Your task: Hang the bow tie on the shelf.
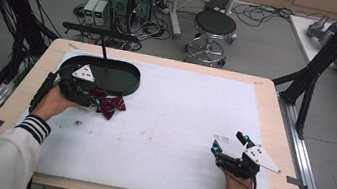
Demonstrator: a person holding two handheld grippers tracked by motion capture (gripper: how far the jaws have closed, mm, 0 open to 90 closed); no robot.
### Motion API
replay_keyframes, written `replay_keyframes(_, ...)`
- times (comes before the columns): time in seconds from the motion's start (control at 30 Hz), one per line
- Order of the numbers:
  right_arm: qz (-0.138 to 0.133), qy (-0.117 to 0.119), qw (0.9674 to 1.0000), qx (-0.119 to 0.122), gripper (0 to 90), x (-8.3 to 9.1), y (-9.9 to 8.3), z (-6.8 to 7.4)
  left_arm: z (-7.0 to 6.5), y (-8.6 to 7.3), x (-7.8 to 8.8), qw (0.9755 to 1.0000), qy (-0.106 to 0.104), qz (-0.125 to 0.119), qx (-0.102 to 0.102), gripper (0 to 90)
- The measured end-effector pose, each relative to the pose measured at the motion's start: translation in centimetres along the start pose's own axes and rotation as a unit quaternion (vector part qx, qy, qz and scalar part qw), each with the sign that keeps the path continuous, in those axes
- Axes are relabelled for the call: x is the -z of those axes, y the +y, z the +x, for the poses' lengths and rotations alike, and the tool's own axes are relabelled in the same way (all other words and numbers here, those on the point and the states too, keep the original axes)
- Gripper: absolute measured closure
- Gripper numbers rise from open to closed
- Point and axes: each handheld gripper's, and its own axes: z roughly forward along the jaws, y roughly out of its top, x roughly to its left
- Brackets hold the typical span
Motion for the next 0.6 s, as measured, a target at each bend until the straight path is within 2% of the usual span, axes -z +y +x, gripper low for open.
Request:
replay_keyframes(0.07,-0.001,0.001,1.0000,0.000,6.3,0.0,0.0,0.0,0.1,-0.1,-0.1,0.9998,-0.007,0.007,-0.017,39.9)
replay_keyframes(0.1,-0.001,0.001,1.0000,0.000,6.2,0.0,0.0,0.0,0.1,-0.1,-0.1,0.9998,-0.007,0.007,-0.017,41.7)
replay_keyframes(0.13,-0.001,0.001,1.0000,-0.001,6.3,0.0,0.0,0.0,0.2,-0.1,-0.2,0.9995,-0.011,0.011,-0.029,43.0)
replay_keyframes(0.23,-0.001,0.001,1.0000,0.001,6.3,0.0,0.0,0.0,0.0,-0.2,-0.4,0.9985,-0.018,0.022,-0.047,46.4)
replay_keyframes(0.27,-0.001,0.000,1.0000,0.000,6.2,0.0,0.0,0.0,0.0,-0.2,-0.4,0.9985,-0.018,0.022,-0.047,47.5)
replay_keyframes(0.3,-0.001,0.000,1.0000,0.000,6.3,0.0,0.0,0.0,0.0,-0.2,-0.6,0.9977,-0.020,0.030,-0.057,48.8)
replay_keyframes(0.6,-0.005,0.001,1.0000,-0.002,6.3,0.0,0.0,-0.1,0.1,-0.5,-1.3,0.9958,-0.016,0.047,-0.077,55.9)
